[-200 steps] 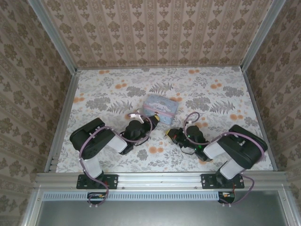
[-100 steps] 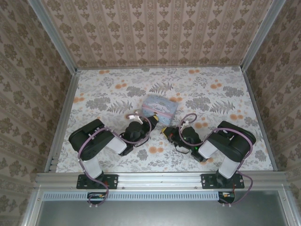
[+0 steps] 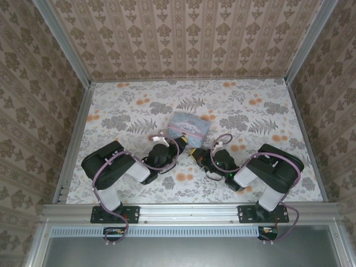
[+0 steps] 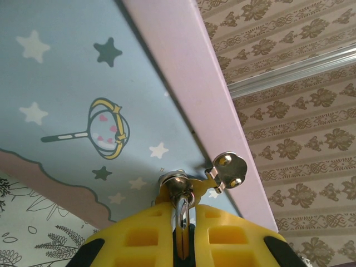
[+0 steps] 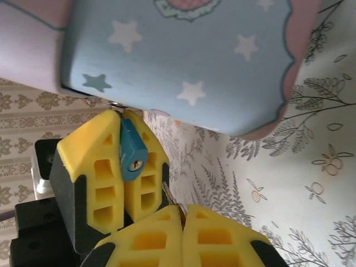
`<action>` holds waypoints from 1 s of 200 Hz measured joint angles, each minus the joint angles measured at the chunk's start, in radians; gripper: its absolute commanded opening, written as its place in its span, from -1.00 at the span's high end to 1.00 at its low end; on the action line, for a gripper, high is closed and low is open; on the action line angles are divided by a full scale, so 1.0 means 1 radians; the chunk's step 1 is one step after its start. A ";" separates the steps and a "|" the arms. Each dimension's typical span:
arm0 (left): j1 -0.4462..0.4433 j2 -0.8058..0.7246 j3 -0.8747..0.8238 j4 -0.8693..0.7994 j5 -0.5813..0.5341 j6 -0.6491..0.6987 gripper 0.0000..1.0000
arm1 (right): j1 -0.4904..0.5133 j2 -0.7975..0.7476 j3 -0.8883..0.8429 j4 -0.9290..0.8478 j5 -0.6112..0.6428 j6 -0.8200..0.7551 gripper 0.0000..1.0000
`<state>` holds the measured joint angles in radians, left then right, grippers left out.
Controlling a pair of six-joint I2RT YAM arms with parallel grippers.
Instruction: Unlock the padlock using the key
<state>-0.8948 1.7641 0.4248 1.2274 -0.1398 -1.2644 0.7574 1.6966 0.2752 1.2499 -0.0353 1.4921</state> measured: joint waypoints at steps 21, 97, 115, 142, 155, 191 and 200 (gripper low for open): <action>-0.003 0.000 0.000 0.000 0.000 0.000 1.00 | 0.000 -0.002 0.012 -0.001 0.003 0.000 1.00; -0.008 0.001 0.000 0.000 -0.014 0.000 1.00 | 0.000 -0.002 0.027 -0.005 0.003 0.000 1.00; -0.008 0.002 0.000 0.000 -0.015 0.000 1.00 | 0.000 -0.002 0.027 -0.005 0.003 0.000 1.00; -0.008 0.002 0.000 0.000 -0.015 0.000 1.00 | 0.000 -0.002 0.027 -0.013 0.006 0.000 1.00; -0.008 0.002 0.000 0.000 -0.015 0.000 1.00 | 0.000 -0.002 0.028 -0.019 0.007 -0.001 1.00; -0.009 0.002 -0.004 0.000 -0.015 0.000 1.00 | -0.001 -0.002 0.029 -0.021 0.009 -0.001 1.00; -0.009 0.002 -0.005 0.000 -0.015 0.000 1.00 | -0.002 -0.002 0.029 -0.022 0.010 -0.001 1.00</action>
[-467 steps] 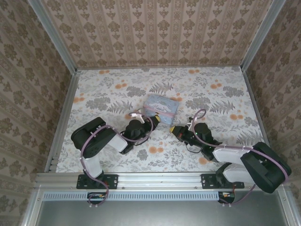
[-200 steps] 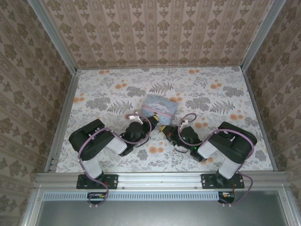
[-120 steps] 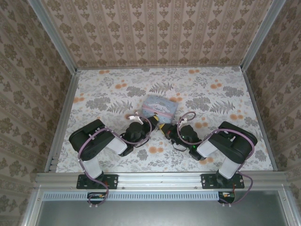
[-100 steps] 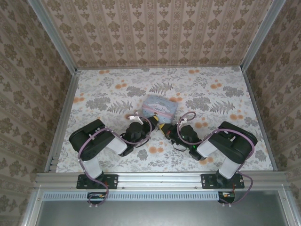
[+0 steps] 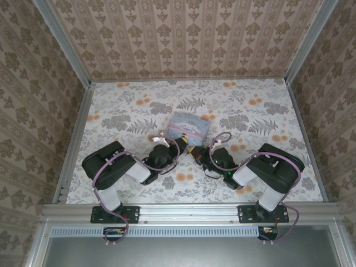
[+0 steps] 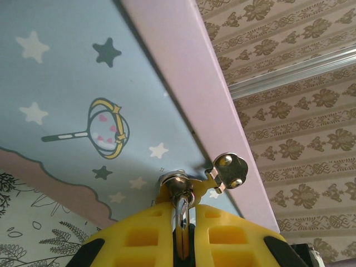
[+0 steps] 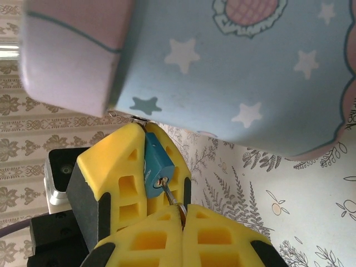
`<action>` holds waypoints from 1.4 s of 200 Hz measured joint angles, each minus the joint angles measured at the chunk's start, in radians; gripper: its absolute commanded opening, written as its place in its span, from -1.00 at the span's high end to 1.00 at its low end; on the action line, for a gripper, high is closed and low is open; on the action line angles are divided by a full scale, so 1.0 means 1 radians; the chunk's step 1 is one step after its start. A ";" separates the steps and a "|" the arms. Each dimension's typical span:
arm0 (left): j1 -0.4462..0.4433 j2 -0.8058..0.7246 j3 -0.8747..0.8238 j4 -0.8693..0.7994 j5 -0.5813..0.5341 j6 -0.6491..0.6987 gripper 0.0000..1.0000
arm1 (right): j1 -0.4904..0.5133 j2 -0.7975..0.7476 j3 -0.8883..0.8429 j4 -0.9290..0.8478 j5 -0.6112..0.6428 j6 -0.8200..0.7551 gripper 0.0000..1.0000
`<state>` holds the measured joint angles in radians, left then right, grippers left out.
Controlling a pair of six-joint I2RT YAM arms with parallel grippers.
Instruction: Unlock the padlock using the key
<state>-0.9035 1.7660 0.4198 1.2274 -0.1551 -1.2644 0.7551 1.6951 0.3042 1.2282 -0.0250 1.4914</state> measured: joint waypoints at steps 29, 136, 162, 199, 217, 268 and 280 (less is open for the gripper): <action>0.000 0.000 -0.001 0.001 0.000 0.000 1.00 | -0.005 0.000 0.005 -0.002 0.002 0.000 1.00; -0.009 0.000 -0.001 0.000 -0.029 -0.019 1.00 | -0.004 0.014 0.011 0.008 0.016 -0.004 1.00; -0.027 0.001 0.000 0.000 -0.078 -0.053 1.00 | -0.002 0.024 0.012 0.027 0.027 -0.008 1.00; -0.051 0.002 0.013 0.000 -0.135 -0.091 1.00 | 0.002 -0.002 0.015 0.003 0.045 -0.034 1.00; -0.051 0.008 0.026 0.000 -0.147 -0.099 1.00 | 0.002 -0.013 0.024 -0.017 0.048 -0.053 1.00; -0.052 0.034 0.045 0.000 -0.153 -0.131 1.00 | 0.002 -0.005 0.030 -0.026 0.058 -0.079 1.00; -0.052 0.034 0.046 0.000 -0.156 -0.135 1.00 | 0.002 0.007 0.030 -0.009 0.060 -0.079 1.00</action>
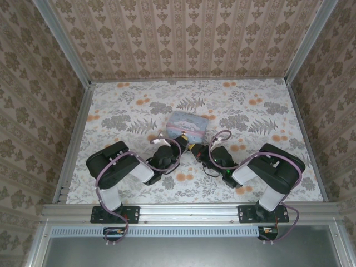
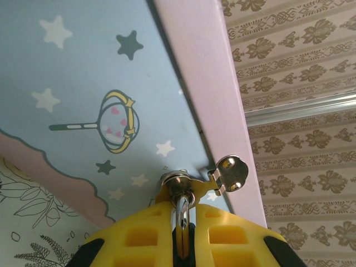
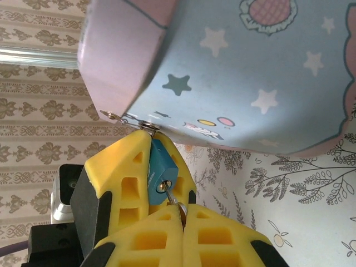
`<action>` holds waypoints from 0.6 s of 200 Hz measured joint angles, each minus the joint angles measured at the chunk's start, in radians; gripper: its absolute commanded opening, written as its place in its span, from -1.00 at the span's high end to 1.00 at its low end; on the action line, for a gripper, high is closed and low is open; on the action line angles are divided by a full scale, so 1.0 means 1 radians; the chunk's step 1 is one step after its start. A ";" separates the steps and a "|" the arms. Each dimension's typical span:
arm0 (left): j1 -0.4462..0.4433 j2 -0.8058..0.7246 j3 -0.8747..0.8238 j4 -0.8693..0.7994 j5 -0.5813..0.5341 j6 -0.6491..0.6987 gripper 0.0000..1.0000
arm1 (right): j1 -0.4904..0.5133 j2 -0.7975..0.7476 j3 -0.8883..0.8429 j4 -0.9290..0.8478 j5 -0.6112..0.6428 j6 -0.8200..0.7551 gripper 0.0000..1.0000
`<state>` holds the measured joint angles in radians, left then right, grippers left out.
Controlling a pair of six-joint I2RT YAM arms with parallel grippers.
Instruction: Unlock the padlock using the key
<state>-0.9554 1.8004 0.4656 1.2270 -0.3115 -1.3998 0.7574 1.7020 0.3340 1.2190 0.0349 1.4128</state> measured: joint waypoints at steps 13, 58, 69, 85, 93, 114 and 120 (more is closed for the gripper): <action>0.000 0.000 0.000 -0.003 -0.003 -0.004 1.00 | 0.000 0.012 0.001 0.013 0.000 -0.001 1.00; 0.000 0.004 0.001 -0.006 -0.034 -0.021 1.00 | 0.002 0.020 0.027 -0.009 0.000 -0.052 1.00; 0.000 0.006 0.001 -0.007 -0.035 -0.022 1.00 | 0.005 0.019 0.031 -0.020 0.005 -0.062 1.00; 0.000 0.011 0.002 -0.006 -0.039 -0.023 1.00 | 0.010 0.019 0.034 -0.027 0.013 -0.076 1.00; 0.000 0.017 0.005 -0.006 -0.041 -0.023 1.00 | 0.012 0.019 0.037 -0.032 0.019 -0.079 1.00; 0.000 0.026 0.015 -0.007 -0.048 -0.026 1.00 | 0.020 0.030 0.043 -0.032 0.037 -0.082 1.00; 0.000 0.029 0.015 -0.007 -0.051 -0.026 1.00 | 0.023 0.035 0.044 -0.027 0.041 -0.082 1.00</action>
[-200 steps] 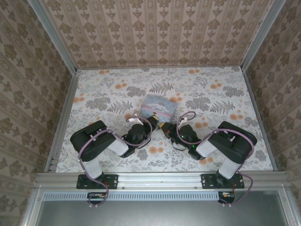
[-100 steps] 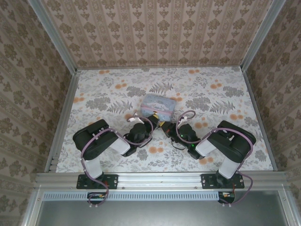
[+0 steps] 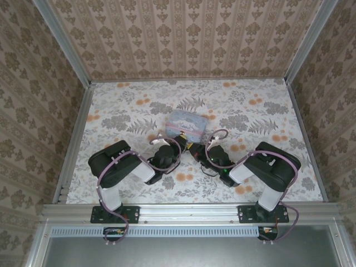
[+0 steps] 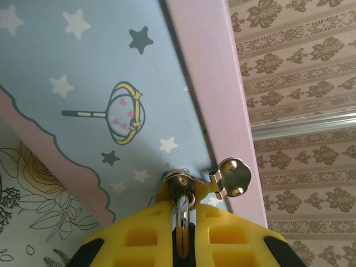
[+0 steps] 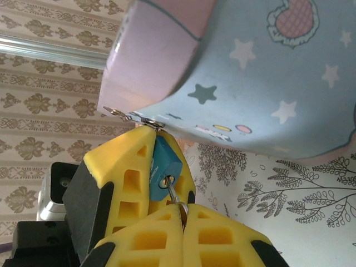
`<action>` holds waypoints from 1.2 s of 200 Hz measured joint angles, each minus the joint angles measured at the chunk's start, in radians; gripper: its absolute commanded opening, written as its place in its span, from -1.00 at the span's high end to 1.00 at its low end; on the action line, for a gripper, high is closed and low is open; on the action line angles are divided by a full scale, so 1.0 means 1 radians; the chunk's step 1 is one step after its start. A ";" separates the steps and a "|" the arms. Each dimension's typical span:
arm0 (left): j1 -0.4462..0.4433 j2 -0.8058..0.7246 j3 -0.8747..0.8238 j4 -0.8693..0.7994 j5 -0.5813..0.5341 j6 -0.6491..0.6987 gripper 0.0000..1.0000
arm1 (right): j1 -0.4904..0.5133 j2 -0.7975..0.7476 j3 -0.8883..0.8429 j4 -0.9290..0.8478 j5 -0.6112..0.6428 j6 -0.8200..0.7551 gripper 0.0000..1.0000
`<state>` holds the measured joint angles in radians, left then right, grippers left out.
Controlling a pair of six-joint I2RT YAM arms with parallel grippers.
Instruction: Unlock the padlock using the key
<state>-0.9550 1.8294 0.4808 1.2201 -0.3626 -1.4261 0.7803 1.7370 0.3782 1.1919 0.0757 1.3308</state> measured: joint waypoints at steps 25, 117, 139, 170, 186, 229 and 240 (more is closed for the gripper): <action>0.000 0.006 0.000 -0.002 -0.003 -0.003 1.00 | 0.016 0.018 0.003 0.013 0.015 0.000 1.00; -0.003 0.006 0.005 0.020 0.002 -0.011 1.00 | 0.003 0.014 0.014 0.014 -0.031 0.014 1.00; -0.005 0.006 0.005 0.032 0.003 -0.011 1.00 | -0.014 -0.001 0.008 0.015 -0.060 0.021 1.00; -0.014 0.003 0.005 0.042 0.010 -0.011 1.00 | -0.029 -0.023 -0.013 0.016 -0.090 0.033 1.00; -0.016 0.003 0.005 0.044 0.016 -0.011 1.00 | -0.034 -0.029 -0.023 0.019 -0.099 0.034 1.00; -0.021 0.003 0.005 0.045 0.026 -0.011 1.00 | -0.047 -0.036 -0.045 0.039 -0.124 0.034 1.00; -0.023 0.003 0.005 0.045 0.028 -0.011 1.00 | -0.051 -0.038 -0.049 0.039 -0.132 0.034 1.00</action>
<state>-0.9783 1.8328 0.4858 1.2648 -0.3344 -1.4372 0.7288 1.6989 0.3294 1.2312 -0.0563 1.3647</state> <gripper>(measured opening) 0.104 0.067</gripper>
